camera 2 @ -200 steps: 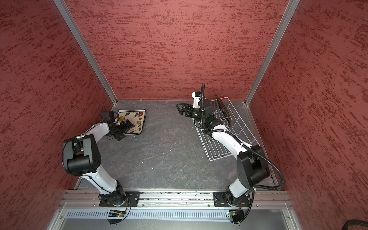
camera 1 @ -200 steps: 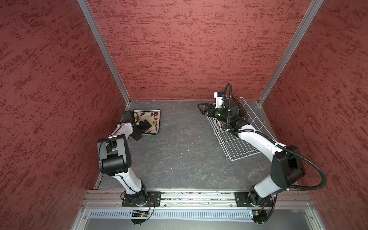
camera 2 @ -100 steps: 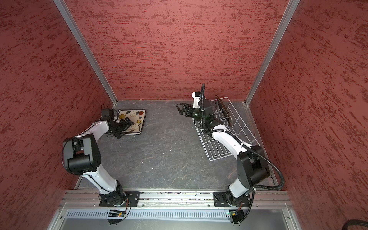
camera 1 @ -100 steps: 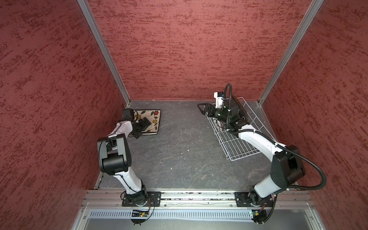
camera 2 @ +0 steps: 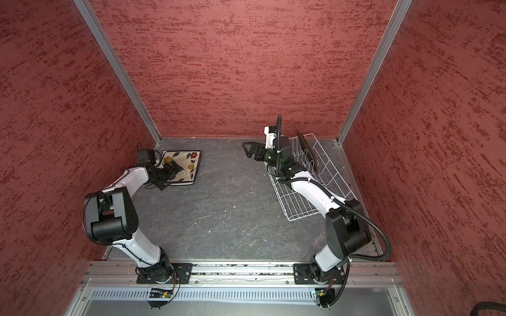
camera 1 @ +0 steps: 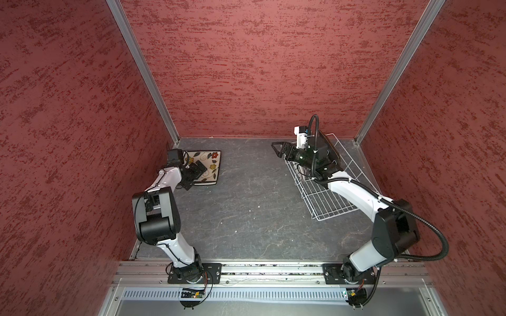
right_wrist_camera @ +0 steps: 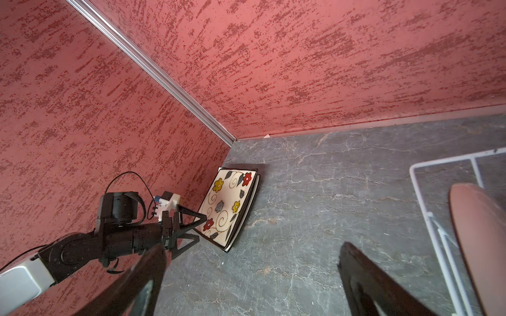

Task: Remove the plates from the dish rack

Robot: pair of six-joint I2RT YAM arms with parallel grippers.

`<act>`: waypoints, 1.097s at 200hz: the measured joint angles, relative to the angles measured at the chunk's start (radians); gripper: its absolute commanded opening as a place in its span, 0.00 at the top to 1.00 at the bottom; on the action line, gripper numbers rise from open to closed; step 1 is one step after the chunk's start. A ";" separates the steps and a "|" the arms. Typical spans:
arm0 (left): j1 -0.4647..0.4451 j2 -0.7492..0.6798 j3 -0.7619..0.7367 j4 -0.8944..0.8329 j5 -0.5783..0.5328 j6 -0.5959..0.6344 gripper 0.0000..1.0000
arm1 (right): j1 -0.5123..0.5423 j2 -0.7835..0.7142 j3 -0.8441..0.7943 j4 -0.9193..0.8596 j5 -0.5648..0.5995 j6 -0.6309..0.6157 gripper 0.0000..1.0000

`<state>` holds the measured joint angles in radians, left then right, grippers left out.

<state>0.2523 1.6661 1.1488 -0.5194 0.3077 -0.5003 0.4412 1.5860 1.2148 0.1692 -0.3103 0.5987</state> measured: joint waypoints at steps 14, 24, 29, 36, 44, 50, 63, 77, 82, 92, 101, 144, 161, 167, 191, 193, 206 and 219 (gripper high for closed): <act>-0.002 -0.033 -0.004 -0.011 -0.022 0.000 0.00 | 0.000 0.000 0.000 -0.001 0.000 0.000 0.01; -0.007 -0.055 -0.004 -0.023 -0.041 0.002 0.00 | 0.000 -0.001 0.000 -0.002 0.000 0.000 0.01; -0.011 -0.064 -0.004 -0.029 -0.050 0.005 0.00 | 0.000 -0.002 0.000 -0.002 0.000 0.000 0.01; -0.019 -0.075 -0.002 -0.042 -0.064 0.011 0.00 | 0.000 -0.004 0.000 -0.002 0.001 0.000 0.01; -0.037 -0.083 0.007 -0.063 -0.079 0.022 0.01 | 0.000 -0.006 0.000 -0.003 0.003 0.000 0.01; -0.050 -0.084 0.018 -0.079 -0.088 0.029 0.00 | 0.000 -0.009 0.000 -0.003 0.003 0.000 0.01; -0.091 -0.080 0.063 -0.118 -0.109 0.046 0.00 | 0.000 -0.015 0.000 -0.002 0.006 0.000 0.01; -0.143 -0.063 0.141 -0.155 -0.130 0.065 0.00 | 0.000 -0.018 0.000 -0.002 0.009 0.000 0.01; -0.161 -0.054 0.171 -0.161 -0.134 0.070 0.00 | 0.000 -0.019 0.000 -0.003 0.010 0.000 0.01; -0.199 -0.025 0.238 -0.170 -0.149 0.082 0.01 | 0.000 -0.019 0.000 -0.003 0.012 -0.001 0.01; -0.227 0.008 0.297 -0.177 -0.158 0.091 0.01 | 0.000 -0.019 0.000 -0.005 0.017 -0.002 0.01; -0.325 0.210 0.489 -0.202 -0.209 0.117 0.00 | -0.001 -0.020 0.000 -0.042 0.036 -0.021 0.01; -0.349 0.287 0.540 -0.217 -0.232 0.126 0.00 | -0.004 -0.025 0.000 -0.055 0.043 -0.029 0.01; -0.355 0.311 0.558 -0.221 -0.238 0.130 0.00 | -0.006 -0.027 0.000 -0.056 0.045 -0.031 0.01; -0.372 0.390 0.616 -0.227 -0.248 0.139 0.01 | -0.013 -0.035 0.000 -0.060 0.050 -0.031 0.01; -0.373 0.394 0.620 -0.227 -0.248 0.140 0.01 | -0.014 -0.035 0.000 -0.061 0.050 -0.031 0.01; -0.380 0.412 0.632 -0.227 -0.251 0.143 0.01 | -0.016 -0.037 0.000 -0.063 0.051 -0.031 0.01; -0.385 0.423 0.642 -0.229 -0.254 0.147 0.00 | -0.018 -0.040 0.000 -0.064 0.053 -0.031 0.01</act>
<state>-0.1326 2.0888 1.7912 -0.7486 0.0540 -0.3534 0.4232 1.5463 1.2148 0.1055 -0.2577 0.5674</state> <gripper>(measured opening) 0.994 0.989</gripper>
